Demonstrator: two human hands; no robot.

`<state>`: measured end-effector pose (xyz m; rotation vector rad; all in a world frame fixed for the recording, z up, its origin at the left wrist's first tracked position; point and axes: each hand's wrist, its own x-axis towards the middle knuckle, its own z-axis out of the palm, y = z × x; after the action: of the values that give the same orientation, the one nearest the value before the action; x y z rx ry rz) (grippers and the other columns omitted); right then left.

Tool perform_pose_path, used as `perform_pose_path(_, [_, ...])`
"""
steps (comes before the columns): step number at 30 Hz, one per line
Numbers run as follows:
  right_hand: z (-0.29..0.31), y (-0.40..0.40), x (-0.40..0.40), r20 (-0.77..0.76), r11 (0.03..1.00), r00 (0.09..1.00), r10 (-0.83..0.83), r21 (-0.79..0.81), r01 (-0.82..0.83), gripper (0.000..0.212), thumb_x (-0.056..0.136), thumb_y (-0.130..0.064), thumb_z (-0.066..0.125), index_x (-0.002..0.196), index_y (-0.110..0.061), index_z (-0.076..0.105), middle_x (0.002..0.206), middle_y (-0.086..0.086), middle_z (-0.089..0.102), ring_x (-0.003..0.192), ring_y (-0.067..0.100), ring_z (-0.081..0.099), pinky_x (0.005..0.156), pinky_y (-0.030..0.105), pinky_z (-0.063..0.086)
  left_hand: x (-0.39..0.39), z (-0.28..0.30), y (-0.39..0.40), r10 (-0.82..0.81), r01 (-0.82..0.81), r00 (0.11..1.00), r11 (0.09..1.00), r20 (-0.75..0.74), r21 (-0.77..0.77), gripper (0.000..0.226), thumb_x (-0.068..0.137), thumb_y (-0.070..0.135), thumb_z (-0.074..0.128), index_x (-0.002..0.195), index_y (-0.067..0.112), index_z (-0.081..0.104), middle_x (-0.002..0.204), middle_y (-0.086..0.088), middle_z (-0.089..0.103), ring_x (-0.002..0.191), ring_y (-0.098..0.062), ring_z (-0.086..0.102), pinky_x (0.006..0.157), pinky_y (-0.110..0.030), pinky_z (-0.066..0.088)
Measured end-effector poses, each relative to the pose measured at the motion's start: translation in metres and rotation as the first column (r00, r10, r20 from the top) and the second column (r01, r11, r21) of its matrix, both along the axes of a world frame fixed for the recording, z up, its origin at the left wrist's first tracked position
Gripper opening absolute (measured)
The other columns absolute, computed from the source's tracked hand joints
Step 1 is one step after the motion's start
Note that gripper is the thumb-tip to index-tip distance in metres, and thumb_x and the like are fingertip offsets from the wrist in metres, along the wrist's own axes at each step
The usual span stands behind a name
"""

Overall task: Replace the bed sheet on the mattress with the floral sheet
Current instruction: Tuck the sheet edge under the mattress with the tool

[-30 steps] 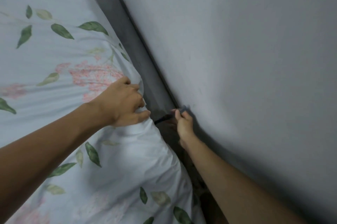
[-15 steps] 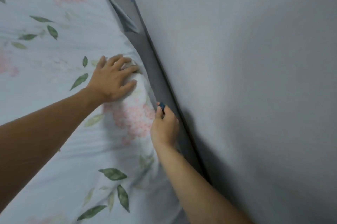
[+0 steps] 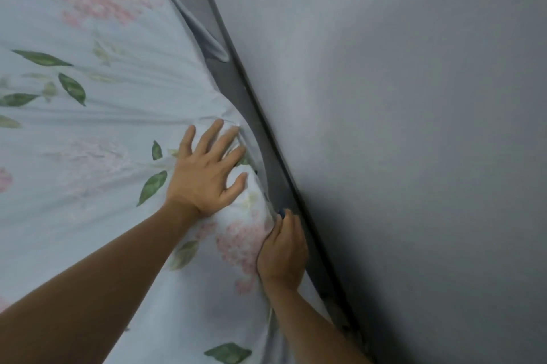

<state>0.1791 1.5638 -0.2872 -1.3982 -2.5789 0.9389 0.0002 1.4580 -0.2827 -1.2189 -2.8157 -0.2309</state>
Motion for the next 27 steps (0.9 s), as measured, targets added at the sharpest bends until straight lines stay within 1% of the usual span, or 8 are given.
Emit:
perform_pose_path(6, [-0.002,0.001,0.000,-0.011,1.000,1.000,-0.018,0.001,0.018,0.034,0.104,-0.029,0.038,0.113,-0.018,0.068,0.105,0.005,0.070,0.095,0.024,0.061,0.077,0.037,0.049,-0.001,0.007,0.000,0.010,-0.007,0.999,0.998,0.048,-0.066,0.056,0.095,0.057,0.049,0.135,0.021,0.064,0.161,-0.007,0.043,0.157,-0.033,0.022,0.121,-0.065,0.015])
perform_pose_path(10, [0.001,0.008,0.003,-0.047,0.998,0.998,0.040,-0.054,-0.042,0.037,0.102,-0.033,0.037,0.121,-0.026,0.069,0.121,-0.004,0.067,0.112,0.017,0.060,0.090,0.030,0.047,-0.001,0.012,0.000,0.005,0.000,0.997,0.998,0.080,-0.062,0.057,0.097,0.056,0.047,0.138,0.020,0.064,0.163,-0.007,0.040,0.156,-0.033,0.024,0.121,-0.066,0.016])
perform_pose_path(12, [-0.003,0.012,0.005,-0.079,0.992,0.996,0.046,-0.114,-0.055,0.038,0.103,-0.033,0.037,0.122,-0.024,0.068,0.126,-0.016,0.064,0.118,0.015,0.061,0.099,0.028,0.046,-0.004,0.013,0.001,0.011,-0.006,0.995,0.998,0.095,-0.058,0.057,0.097,0.054,0.048,0.141,0.020,0.063,0.164,-0.007,0.039,0.156,-0.033,0.025,0.121,-0.066,0.017])
perform_pose_path(14, [-0.002,0.016,0.006,-0.143,0.985,0.987,0.074,-0.144,-0.095,0.038,0.104,-0.031,0.038,0.123,-0.021,0.069,0.133,-0.038,0.052,0.126,0.001,0.055,0.108,0.018,0.040,-0.004,0.013,0.000,0.008,-0.003,0.995,0.998,0.102,-0.056,0.059,0.097,0.054,0.049,0.144,0.020,0.060,0.164,-0.007,0.038,0.156,-0.034,0.025,0.121,-0.066,0.018])
perform_pose_path(16, [-0.003,0.018,0.006,-0.184,0.975,0.979,0.093,-0.181,-0.127,0.040,0.105,-0.031,0.037,0.125,-0.019,0.069,0.139,-0.045,0.045,0.133,-0.007,0.048,0.111,0.018,0.037,-0.004,0.013,-0.001,0.012,-0.007,0.994,0.999,0.107,-0.045,0.060,0.097,0.053,0.050,0.145,0.020,0.059,0.164,-0.007,0.039,0.156,-0.035,0.026,0.120,-0.067,0.020])
perform_pose_path(21, [0.000,0.017,0.005,-0.128,0.970,0.989,0.078,-0.218,-0.105,0.038,0.106,-0.033,0.037,0.128,-0.025,0.067,0.134,-0.021,0.061,0.128,0.003,0.056,0.108,0.026,0.043,-0.005,0.011,-0.002,-0.005,0.013,0.990,0.998,0.139,-0.061,0.062,0.098,0.055,0.046,0.149,0.022,0.055,0.165,-0.005,0.036,0.157,-0.033,0.023,0.121,-0.066,0.019])
perform_pose_path(24, [0.007,0.019,0.001,-0.087,0.967,0.992,0.086,-0.234,-0.105,0.038,0.107,-0.029,0.041,0.130,-0.018,0.069,0.133,-0.007,0.066,0.124,0.008,0.059,0.105,0.024,0.044,-0.010,0.013,0.000,-0.014,0.028,0.988,0.995,0.151,-0.091,0.062,0.099,0.056,0.043,0.150,0.022,0.054,0.166,-0.005,0.035,0.157,-0.034,0.021,0.122,-0.066,0.016])
perform_pose_path(27, [0.011,0.034,-0.025,0.062,0.957,0.998,-0.011,-0.290,0.028,0.030,0.108,-0.020,0.049,0.126,-0.008,0.069,0.123,0.008,0.071,0.115,0.024,0.064,0.091,0.025,0.045,-0.010,0.020,0.000,-0.002,0.029,0.979,0.991,0.204,-0.130,0.061,0.099,0.056,0.043,0.149,0.023,0.055,0.166,-0.003,0.035,0.158,-0.034,0.019,0.123,-0.065,0.013])
